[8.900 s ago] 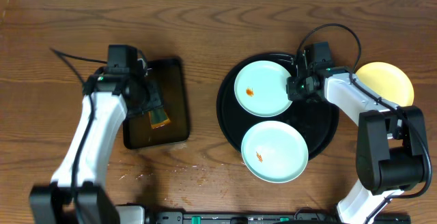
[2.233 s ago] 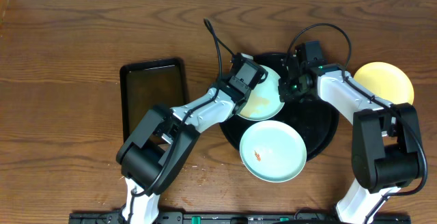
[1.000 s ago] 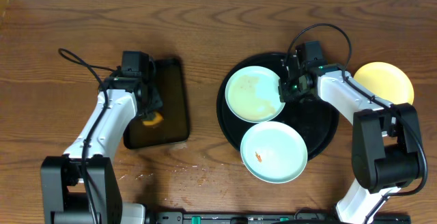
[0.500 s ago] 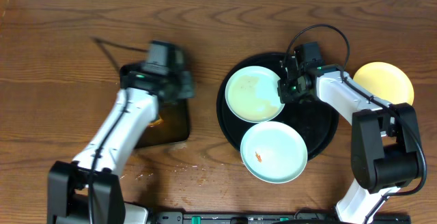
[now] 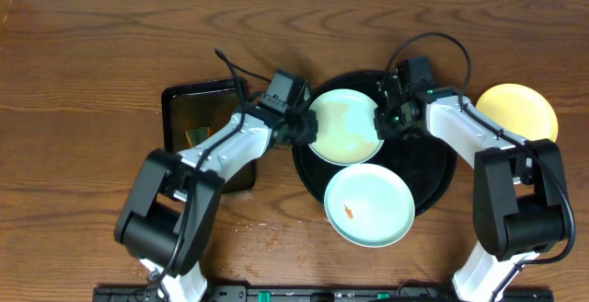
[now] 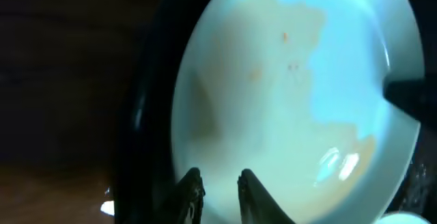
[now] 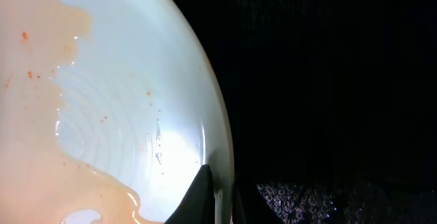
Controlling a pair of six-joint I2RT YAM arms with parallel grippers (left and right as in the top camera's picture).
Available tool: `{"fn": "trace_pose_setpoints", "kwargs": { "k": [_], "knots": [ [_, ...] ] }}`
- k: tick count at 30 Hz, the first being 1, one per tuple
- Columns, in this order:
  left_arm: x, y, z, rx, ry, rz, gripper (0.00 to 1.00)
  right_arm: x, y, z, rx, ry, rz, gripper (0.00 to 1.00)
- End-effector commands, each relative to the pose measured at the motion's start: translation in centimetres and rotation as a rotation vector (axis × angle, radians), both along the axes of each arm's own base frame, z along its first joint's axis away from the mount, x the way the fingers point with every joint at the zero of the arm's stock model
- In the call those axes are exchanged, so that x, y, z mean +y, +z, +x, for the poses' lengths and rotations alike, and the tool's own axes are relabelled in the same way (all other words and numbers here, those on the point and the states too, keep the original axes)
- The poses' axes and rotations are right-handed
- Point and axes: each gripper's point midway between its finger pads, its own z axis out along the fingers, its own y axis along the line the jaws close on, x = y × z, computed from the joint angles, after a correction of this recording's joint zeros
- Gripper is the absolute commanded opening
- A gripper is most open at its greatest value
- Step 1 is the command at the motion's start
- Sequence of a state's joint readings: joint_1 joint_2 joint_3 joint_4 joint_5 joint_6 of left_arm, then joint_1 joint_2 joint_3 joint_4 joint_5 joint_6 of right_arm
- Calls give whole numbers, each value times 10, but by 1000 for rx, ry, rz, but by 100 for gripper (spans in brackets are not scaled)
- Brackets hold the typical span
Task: Clean dirty plates on tray and stack at the side
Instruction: 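Scrub the pale green plate again with the sponge in the left gripper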
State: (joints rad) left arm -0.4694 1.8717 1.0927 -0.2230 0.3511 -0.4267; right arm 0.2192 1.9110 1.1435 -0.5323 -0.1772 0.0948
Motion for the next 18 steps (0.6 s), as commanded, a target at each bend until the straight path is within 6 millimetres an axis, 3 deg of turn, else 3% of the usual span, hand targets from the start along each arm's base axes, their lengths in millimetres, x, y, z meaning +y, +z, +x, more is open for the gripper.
{"fn": "trace_pose_setpoints", "kwargs": {
  "k": [1,8,12,15,18],
  "knots": [
    [-5,-13,-3,52,12,-23,21,-21,-31,-26,100,-15,-115,5],
    [-6,-20,-4,70,7,-26,22,-29,-32,-27,105,-25,-150,4],
    [-19,4,0,42,-22,-114,31,-49,-32,-26,108,-106,-222,1],
    [-20,29,5,-15,-19,-131,42,-58,-33,-26,118,-139,-223,1],
    [-16,39,8,-46,-6,-120,47,-59,-33,-26,118,-137,-220,1]
  ]
}}
